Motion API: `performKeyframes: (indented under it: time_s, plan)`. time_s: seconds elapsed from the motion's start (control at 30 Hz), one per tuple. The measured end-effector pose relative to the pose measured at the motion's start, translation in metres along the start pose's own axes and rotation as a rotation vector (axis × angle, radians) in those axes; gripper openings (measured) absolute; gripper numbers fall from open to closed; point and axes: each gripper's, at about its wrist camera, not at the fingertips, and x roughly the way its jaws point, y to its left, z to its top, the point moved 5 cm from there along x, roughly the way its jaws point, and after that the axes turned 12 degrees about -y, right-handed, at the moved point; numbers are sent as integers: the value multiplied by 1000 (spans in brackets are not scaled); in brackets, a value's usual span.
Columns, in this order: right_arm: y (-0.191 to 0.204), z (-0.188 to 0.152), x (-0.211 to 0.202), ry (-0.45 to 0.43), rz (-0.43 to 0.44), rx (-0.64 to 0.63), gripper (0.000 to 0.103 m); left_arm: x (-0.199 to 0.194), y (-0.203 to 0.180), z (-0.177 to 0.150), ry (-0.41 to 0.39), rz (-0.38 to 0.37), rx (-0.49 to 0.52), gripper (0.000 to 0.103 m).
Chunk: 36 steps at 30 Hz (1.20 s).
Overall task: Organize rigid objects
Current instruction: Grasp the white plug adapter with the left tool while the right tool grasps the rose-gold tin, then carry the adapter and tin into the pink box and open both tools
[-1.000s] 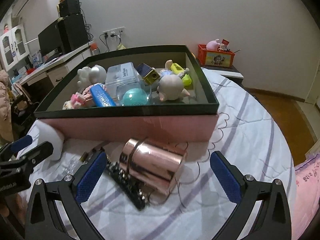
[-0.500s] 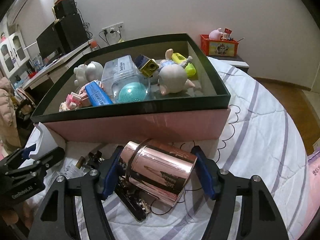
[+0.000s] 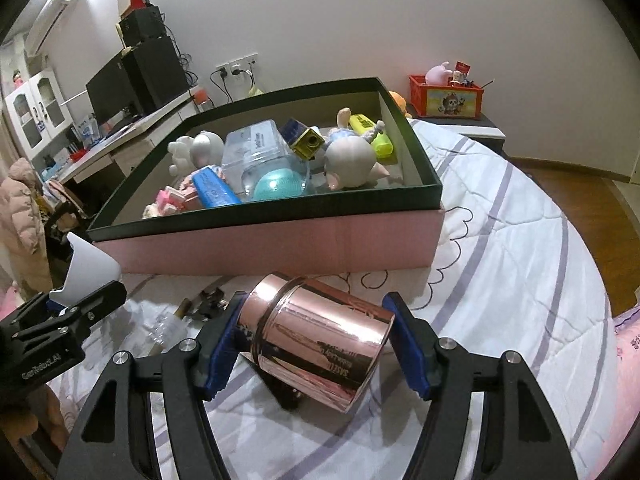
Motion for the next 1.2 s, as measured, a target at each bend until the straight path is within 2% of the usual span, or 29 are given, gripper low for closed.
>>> performKeyframes:
  time_s: [0.27,0.6,0.87,0.97,1.1,1.2]
  plan:
    - [8,5,-32,-57,16,-12,69,-41,-14,7,-92,-13,40,75]
    - [39,26,-94,-185,48,-96,69,-100,-35,23,-191,-38,63,75]
    - [57,44,-131,-287,56,-153,69,-137,-40,42,-281,8,80,75]
    - [63,49,-135,-311,60,-171,69,-145,-42,49,-321,35,93,75]
    - [69,53,-134,-323,59,-188,69,-146,-41,54,-334,39,83,75]
    - [70,57,-131,-329,57,-197,69,-145,-37,60,-353,71,79,75]
